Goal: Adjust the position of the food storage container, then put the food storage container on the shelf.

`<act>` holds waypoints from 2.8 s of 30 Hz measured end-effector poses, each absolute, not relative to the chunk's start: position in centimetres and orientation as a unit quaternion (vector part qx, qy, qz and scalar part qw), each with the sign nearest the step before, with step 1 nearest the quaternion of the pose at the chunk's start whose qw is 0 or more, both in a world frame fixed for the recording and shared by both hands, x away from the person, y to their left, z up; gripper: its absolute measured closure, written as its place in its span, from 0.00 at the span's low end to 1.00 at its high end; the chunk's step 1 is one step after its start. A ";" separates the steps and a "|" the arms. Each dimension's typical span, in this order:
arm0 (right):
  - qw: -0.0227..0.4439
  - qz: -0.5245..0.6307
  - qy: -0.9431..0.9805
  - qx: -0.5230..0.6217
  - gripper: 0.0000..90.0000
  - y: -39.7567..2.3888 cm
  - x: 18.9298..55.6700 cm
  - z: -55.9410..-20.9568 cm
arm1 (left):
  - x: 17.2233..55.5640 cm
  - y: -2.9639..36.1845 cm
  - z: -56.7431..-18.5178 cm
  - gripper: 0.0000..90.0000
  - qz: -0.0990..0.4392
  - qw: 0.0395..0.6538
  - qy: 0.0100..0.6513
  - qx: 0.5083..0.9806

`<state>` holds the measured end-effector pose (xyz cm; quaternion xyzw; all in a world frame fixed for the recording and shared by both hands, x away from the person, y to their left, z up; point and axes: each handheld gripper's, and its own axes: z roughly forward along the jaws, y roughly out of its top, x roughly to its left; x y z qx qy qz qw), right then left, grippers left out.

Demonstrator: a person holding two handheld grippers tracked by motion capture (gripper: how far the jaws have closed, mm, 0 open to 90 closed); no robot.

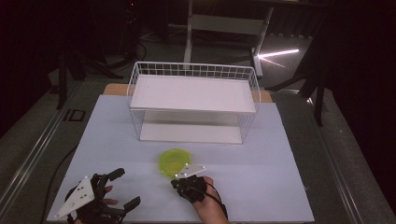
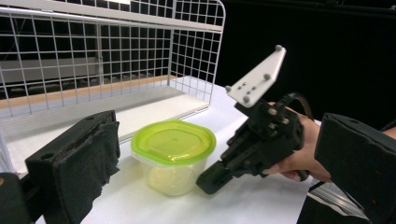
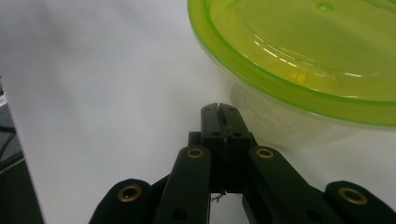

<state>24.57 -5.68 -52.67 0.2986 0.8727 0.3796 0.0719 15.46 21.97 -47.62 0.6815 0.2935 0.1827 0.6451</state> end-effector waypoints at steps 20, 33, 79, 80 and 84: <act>0.093 0.372 0.864 0.325 1.00 -4.5 27.1 -53.2 | 15.4 21.9 -47.7 0.01 0.178 0.645 0.292 0.684; 0.092 0.406 0.861 0.290 0.86 -7.1 23.8 -50.7 | 15.8 21.9 -47.8 0.01 0.172 0.638 0.299 0.689; 0.107 0.476 0.800 0.349 0.16 -13.0 27.8 -45.7 | 24.8 19.7 -45.3 0.01 0.105 0.553 0.362 0.743; 0.108 0.477 0.798 0.353 0.16 -13.0 27.9 -45.7 | 25.1 19.7 -45.3 0.01 0.102 0.552 0.365 0.743; 0.105 0.468 0.790 0.382 0.17 -12.6 28.8 -45.9 | 26.6 19.5 -45.6 0.01 0.083 0.531 0.395 0.745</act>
